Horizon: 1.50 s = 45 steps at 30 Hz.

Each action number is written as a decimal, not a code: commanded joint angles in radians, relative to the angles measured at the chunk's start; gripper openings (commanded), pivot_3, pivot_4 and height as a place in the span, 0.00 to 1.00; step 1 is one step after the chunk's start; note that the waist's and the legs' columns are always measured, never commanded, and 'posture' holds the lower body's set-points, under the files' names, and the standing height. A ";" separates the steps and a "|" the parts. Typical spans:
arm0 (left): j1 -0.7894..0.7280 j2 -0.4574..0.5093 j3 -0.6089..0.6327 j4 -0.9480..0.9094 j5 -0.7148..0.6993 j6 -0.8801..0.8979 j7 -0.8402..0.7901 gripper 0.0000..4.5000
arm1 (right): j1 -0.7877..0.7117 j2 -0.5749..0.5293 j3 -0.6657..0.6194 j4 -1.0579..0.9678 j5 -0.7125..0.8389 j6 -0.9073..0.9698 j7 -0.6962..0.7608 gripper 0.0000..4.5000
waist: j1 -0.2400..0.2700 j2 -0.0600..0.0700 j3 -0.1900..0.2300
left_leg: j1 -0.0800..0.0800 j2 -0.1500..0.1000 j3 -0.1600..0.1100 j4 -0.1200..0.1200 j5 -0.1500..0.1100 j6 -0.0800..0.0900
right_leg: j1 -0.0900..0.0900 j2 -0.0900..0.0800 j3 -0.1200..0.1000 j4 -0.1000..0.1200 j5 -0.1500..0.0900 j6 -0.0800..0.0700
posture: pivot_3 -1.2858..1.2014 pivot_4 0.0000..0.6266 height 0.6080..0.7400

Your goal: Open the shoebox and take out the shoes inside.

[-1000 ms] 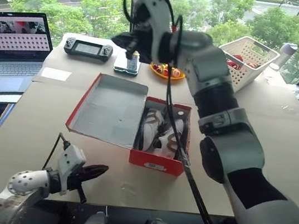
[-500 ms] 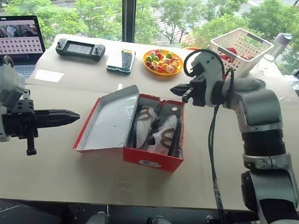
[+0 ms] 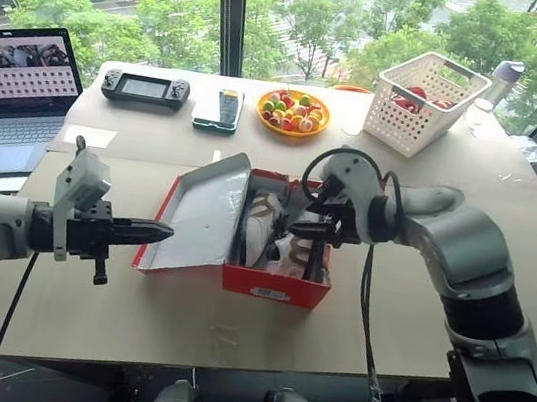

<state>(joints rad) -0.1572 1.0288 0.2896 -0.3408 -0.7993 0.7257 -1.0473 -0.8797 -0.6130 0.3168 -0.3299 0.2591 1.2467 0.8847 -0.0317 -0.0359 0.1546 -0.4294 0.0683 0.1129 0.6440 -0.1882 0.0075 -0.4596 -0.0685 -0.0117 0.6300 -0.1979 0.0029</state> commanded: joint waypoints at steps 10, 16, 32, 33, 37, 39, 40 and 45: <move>-0.017 -0.011 0.017 -0.056 -0.002 0.012 0.032 0.00 | 0.000 -0.064 0.192 0.007 -0.109 -0.141 -0.078 0.99 | 0.006 0.000 0.000 | 0.001 0.000 0.000 0.002 0.000 0.000 | 0.000 0.000 0.000 0.000 -0.002 0.003 | 0.52 0.24 0.98; -0.025 -0.027 0.009 -0.057 -0.007 0.022 0.040 0.00 | -0.088 -0.159 0.126 0.045 -0.043 -0.241 0.090 0.99 | 0.019 0.000 0.000 | 0.000 -0.001 0.000 0.002 0.000 0.000 | 0.001 -0.001 0.000 0.000 -0.001 0.002 | 0.52 0.24 0.98; -0.024 -0.061 -0.003 -0.066 -0.005 0.024 0.057 0.00 | -0.156 -0.205 0.263 0.426 -0.474 -1.477 0.230 0.99 | 0.014 -0.001 0.000 | 0.000 -0.001 0.000 0.003 0.000 0.000 | 0.001 0.000 0.001 0.000 -0.002 0.005 | 0.52 0.24 0.98; -0.024 -0.062 -0.003 -0.066 -0.005 0.024 0.058 0.00 | -0.179 -0.191 0.259 0.475 -0.493 -1.528 0.221 0.99 | 0.013 -0.001 0.000 | 0.000 0.000 0.000 0.003 0.000 0.000 | 0.001 0.001 0.001 0.000 -0.002 0.005 | 0.52 0.24 0.98; -0.022 -0.064 -0.001 -0.069 -0.007 0.028 0.063 0.00 | -0.258 -0.151 0.259 0.623 -0.575 -1.725 0.190 0.99 | 0.011 -0.001 0.000 | 0.001 0.000 0.000 0.004 0.001 -0.002 | 0.001 0.001 0.001 0.002 -0.002 0.005 | 0.52 0.24 0.98; -0.022 -0.068 -0.004 -0.071 -0.007 0.029 0.069 0.00 | -0.281 -0.151 0.273 0.671 -0.618 -1.819 0.187 0.99 | 0.012 -0.001 0.000 | 0.002 0.001 0.000 0.004 0.001 -0.002 | 0.001 0.002 0.001 0.002 -0.002 0.005 | 0.52 0.24 0.98; -0.022 -0.070 -0.005 -0.072 -0.008 0.030 0.070 0.00 | -0.295 -0.159 0.281 0.689 -0.650 -1.871 0.180 0.99 | 0.013 -0.001 0.000 | 0.002 0.001 0.000 0.004 0.001 -0.002 | 0.001 0.002 0.001 0.002 -0.002 0.005 | 0.52 0.24 0.98; -0.024 -0.076 -0.005 -0.075 -0.010 0.034 0.076 0.00 | -0.312 -0.167 0.277 0.744 -0.682 -1.986 0.216 0.99 | 0.016 -0.001 0.000 | 0.002 0.000 0.000 0.004 0.001 -0.002 | 0.002 0.001 0.001 0.001 0.000 0.001 | 0.52 0.24 0.98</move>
<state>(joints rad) -0.1733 0.9548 0.2721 -0.3854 -0.7919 0.7620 -0.9726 -1.1575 -0.7634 0.6128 0.4068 -0.4048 -0.6881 1.1022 -0.0160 -0.0367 0.1550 -0.4274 0.0684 0.1135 0.6478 -0.1868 0.0056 -0.4579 -0.0678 -0.0102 0.6314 -0.1974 0.0039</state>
